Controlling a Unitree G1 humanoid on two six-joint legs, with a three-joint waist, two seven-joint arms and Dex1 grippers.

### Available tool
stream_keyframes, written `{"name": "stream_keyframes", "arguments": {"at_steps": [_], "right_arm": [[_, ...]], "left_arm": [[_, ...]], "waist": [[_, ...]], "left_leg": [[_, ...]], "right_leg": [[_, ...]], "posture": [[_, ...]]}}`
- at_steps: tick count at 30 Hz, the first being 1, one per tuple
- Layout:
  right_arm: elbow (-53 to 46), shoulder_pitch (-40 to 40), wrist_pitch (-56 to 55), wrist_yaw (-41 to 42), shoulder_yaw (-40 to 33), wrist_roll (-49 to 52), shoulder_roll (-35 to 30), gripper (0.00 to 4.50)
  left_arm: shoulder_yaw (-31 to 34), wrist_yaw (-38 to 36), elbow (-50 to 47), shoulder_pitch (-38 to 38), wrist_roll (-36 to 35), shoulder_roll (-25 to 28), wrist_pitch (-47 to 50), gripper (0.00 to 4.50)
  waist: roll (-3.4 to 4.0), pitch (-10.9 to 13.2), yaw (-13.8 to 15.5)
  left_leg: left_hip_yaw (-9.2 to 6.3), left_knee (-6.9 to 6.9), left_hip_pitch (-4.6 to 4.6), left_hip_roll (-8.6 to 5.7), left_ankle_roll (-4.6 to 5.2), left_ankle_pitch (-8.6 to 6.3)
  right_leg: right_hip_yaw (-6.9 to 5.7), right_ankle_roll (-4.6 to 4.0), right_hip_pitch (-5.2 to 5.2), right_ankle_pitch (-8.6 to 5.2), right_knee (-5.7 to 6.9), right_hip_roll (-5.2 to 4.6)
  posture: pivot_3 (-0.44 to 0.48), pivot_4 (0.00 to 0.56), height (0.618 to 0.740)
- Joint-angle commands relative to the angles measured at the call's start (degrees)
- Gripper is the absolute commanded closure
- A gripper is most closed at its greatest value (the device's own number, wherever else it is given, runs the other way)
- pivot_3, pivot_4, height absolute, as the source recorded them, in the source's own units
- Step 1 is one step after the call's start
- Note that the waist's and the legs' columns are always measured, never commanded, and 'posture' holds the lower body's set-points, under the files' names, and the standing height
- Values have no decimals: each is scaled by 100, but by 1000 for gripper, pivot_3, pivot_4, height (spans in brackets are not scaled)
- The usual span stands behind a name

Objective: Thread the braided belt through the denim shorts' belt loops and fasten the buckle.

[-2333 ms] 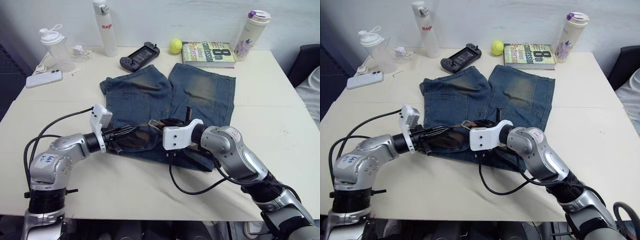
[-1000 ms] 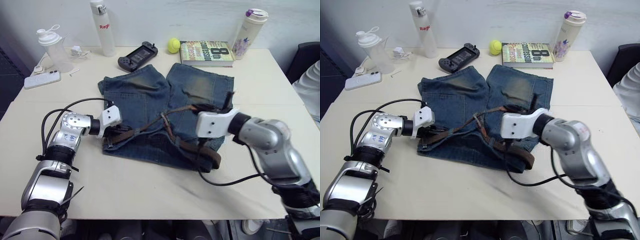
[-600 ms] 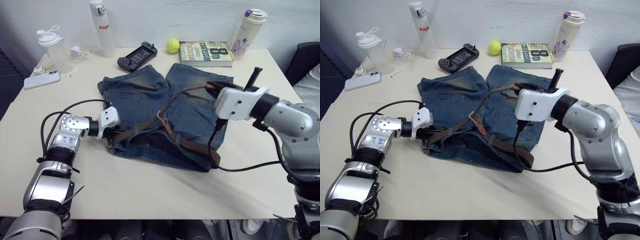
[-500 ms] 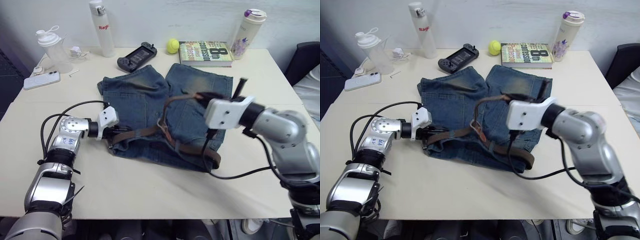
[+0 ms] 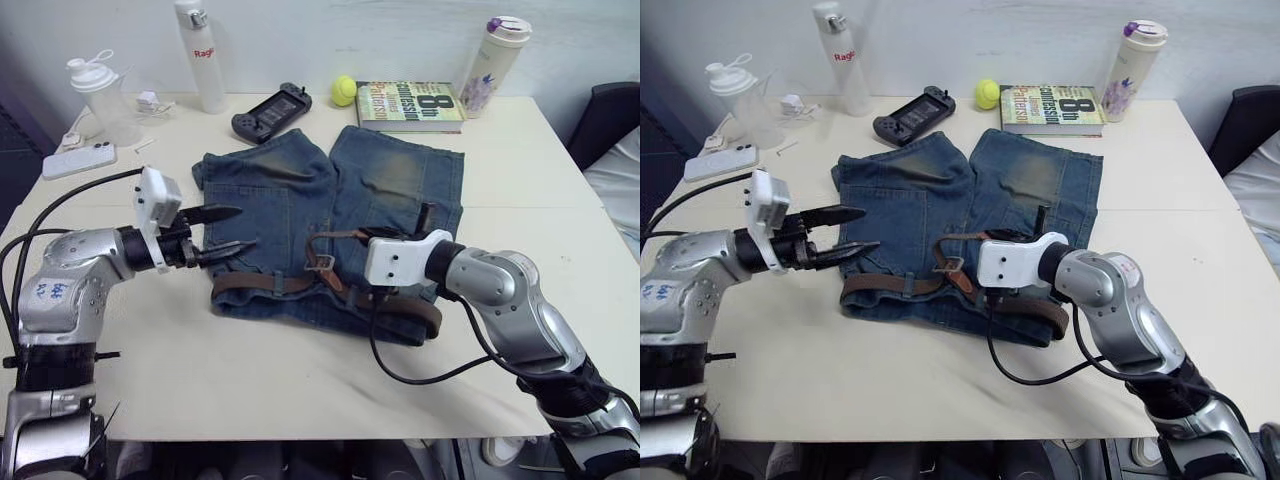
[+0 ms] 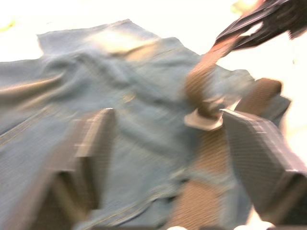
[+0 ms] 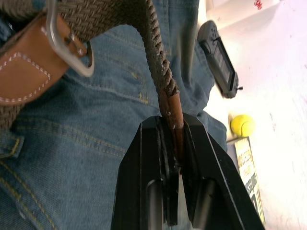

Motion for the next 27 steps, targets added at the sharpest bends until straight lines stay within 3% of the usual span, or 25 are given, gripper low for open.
{"name": "stream_keyframes", "arguments": {"at_steps": [1, 4, 9, 17, 20, 27], "right_arm": [[-54, -223, -122, -17, 68, -129, 92, 4500], [8, -417, -191, 25, 199, -185, 218, 4500], [93, -675, -426, 27, 317, -196, 354, 4500], [54, -689, -447, 31, 319, -255, 396, 4500], [60, -686, -439, 25, 310, -268, 408, 4500], [57, -671, -404, 17, 281, -277, 407, 4500]], "left_arm": [[-310, 599, -855, 95, 219, -216, -127, 139], [-864, 946, -916, 95, 1082, -324, -810, 139], [-1271, 1452, -490, -31, 1901, -649, -1636, 139], [-1355, 1788, -145, -91, 2296, -1007, -2226, 139], [-1362, 1747, -91, -113, 2256, -1080, -2314, 905], [-1443, 1674, -74, -96, 2270, -1137, -2355, 4065]], "waist": [[0, 0, 9], [0, 0, 8], [0, 0, -4], [0, 0, 7], [0, 0, 4], [0, 0, 7]], "left_leg": [[-1, 2, -1, 0, 0, 0], [2, 4, 2, -1, -1, 2], [10, -3, 1, -1, -1, 2], [10, -2, 1, 0, 0, 2], [10, -1, 1, 0, 0, 2], [10, -1, 1, 0, 0, 2]], "right_leg": [[0, 0, 1, 0, 0, 1], [2, 0, 2, 0, -1, 4], [5, 0, -5, 0, -2, 6], [2, 0, -4, 0, -1, 5], [2, 0, -4, 0, -1, 5], [1, 0, -4, 0, 0, 5]], "posture": [[0, 150, 740], [0, 150, 740], [0, 150, 740], [0, 150, 740], [0, 150, 740], [0, 150, 740]]}}
